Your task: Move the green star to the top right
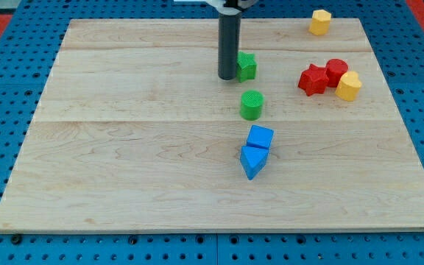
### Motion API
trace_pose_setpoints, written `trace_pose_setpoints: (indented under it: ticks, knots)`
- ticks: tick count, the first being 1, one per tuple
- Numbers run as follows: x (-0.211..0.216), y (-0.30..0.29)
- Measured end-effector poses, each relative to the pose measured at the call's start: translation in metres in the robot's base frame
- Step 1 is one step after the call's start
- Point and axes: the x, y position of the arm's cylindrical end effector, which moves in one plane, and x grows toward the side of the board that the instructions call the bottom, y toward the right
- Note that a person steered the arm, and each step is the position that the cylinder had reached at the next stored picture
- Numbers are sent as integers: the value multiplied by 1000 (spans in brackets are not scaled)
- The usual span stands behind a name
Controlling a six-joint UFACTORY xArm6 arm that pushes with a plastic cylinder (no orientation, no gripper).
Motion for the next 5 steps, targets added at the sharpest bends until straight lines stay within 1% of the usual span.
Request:
trace_pose_setpoints:
  ticks: [1,2,3,4,5]
  knots:
    - [28,-25]
    - [63,-35]
    - [20,-22]
    - [-16,20]
    - [-33,72]
